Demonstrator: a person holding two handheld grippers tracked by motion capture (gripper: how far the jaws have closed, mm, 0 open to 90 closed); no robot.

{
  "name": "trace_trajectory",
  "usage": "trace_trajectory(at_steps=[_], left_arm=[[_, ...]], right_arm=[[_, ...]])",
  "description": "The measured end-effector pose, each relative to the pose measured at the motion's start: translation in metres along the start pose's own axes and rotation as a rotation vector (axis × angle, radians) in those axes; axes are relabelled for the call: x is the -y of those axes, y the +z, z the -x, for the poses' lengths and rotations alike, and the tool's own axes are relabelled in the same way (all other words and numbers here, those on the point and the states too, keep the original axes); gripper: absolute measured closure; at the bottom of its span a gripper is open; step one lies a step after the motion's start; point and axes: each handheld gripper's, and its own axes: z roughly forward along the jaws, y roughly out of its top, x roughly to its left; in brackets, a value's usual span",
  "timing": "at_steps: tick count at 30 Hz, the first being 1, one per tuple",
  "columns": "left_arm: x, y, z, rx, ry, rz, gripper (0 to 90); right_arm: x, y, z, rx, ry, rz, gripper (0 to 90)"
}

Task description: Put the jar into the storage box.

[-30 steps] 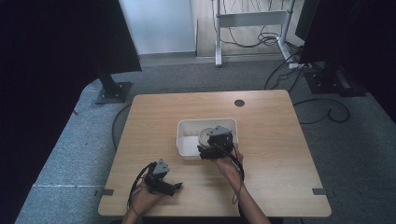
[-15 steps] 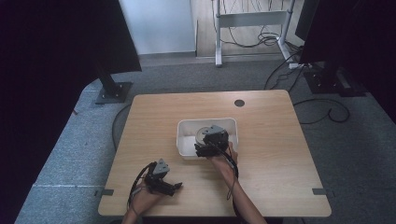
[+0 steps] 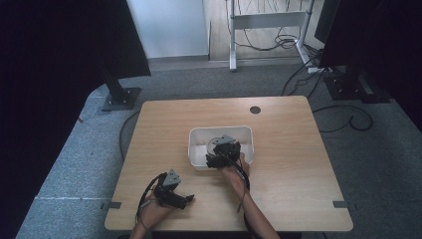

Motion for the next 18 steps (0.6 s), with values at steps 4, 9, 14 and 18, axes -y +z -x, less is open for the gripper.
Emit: trace_trajectory(at_steps=[4, 9, 14, 18], left_arm=[[0.0, 0.0, 0.0, 0.0, 0.0, 0.0, 0.0], [0.0, 0.0, 0.0, 0.0, 0.0, 0.0, 0.0], [0.0, 0.0, 0.0, 0.0, 0.0, 0.0, 0.0], [0.0, 0.0, -0.0001, 0.0, 0.001, -0.001, 0.0]], right_arm=[[0.0018, 0.004, -0.0014, 0.007, -0.004, -0.016, 9.3], [0.0048, 0.0076, 0.0005, 0.002, 0.03, -0.02, 9.3], [0.0042, 0.0075, 0.0023, -0.009, 0.046, -0.03, 9.2], [0.0038, 0.0075, 0.0026, -0.011, 0.049, -0.036, 9.1]])
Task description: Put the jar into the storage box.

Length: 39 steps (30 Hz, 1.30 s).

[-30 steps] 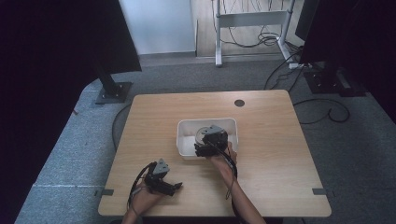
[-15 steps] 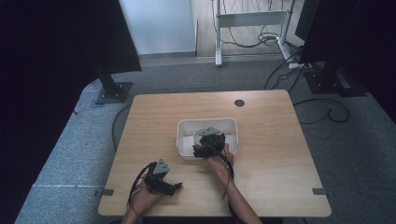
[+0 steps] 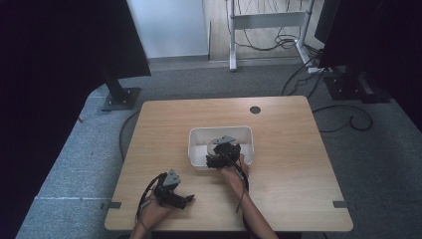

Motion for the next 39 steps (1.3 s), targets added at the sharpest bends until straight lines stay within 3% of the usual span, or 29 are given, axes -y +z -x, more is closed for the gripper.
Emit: trace_trajectory(at_steps=[3, 7, 21, 39], left_arm=[[0.0, 0.0, 0.0, 0.0, 0.0, 0.0, 0.0], [0.0, 0.0, 0.0, 0.0, 0.0, 0.0, 0.0], [0.0, 0.0, 0.0, 0.001, 0.001, -0.001, 0.0], [0.0, 0.0, 0.0, 0.002, 0.001, -0.002, 0.0]], right_arm=[[0.0, 0.0, 0.0, -0.004, 0.003, -0.004, 8.3], [-0.003, -0.004, 0.003, -0.044, 0.03, 0.006, 2.4], [-0.01, -0.021, -0.001, -0.03, -0.07, 0.019, 0.3], [-0.009, -0.041, 0.004, -0.032, -0.086, 0.052, 1.7]])
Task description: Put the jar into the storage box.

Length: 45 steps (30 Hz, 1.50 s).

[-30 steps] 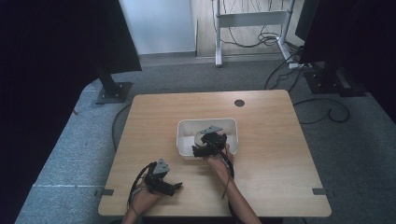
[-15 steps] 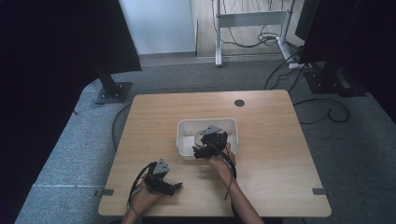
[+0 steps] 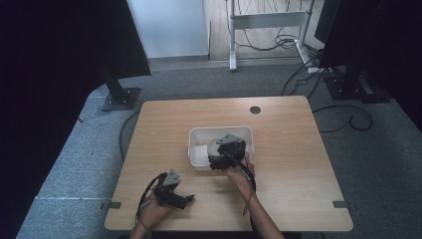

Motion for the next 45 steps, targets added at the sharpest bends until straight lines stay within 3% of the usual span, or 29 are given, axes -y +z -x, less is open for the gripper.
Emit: trace_trajectory(at_steps=[28, 45], left_arm=[[0.0, 0.0, 0.0, -0.001, 0.001, 0.001, 0.0], [0.0, 0.0, 0.0, -0.001, 0.001, 0.001, 0.0]], right_arm=[[0.012, -0.026, 0.01, -0.046, -0.046, 0.024, 2.9], [0.026, -0.039, 0.02, -0.064, -0.027, 0.024, 4.1]])
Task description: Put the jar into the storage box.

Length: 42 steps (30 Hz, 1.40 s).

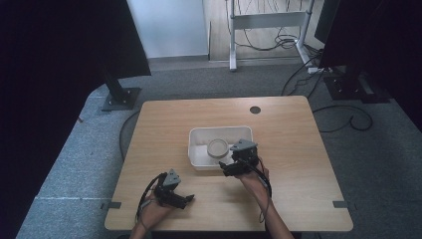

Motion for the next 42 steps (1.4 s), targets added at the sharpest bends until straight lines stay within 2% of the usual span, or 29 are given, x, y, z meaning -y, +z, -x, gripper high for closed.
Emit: trace_trajectory(at_steps=[25, 31, 42], left_arm=[[0.0, 0.0, 0.0, 0.0, -0.001, 0.0, 0.0], [0.0, 0.0, 0.0, 0.0, 0.001, 0.0, 0.0], [0.0, 0.0, 0.0, 0.0, 0.001, -0.001, 0.0]], right_arm=[[0.014, -0.018, 0.012, 0.019, 0.012, 0.01, 4.2], [0.018, -0.024, 0.012, 0.002, 0.006, 0.009, 4.4], [0.024, -0.035, 0.013, 0.002, 0.001, 0.02, 4.0]])
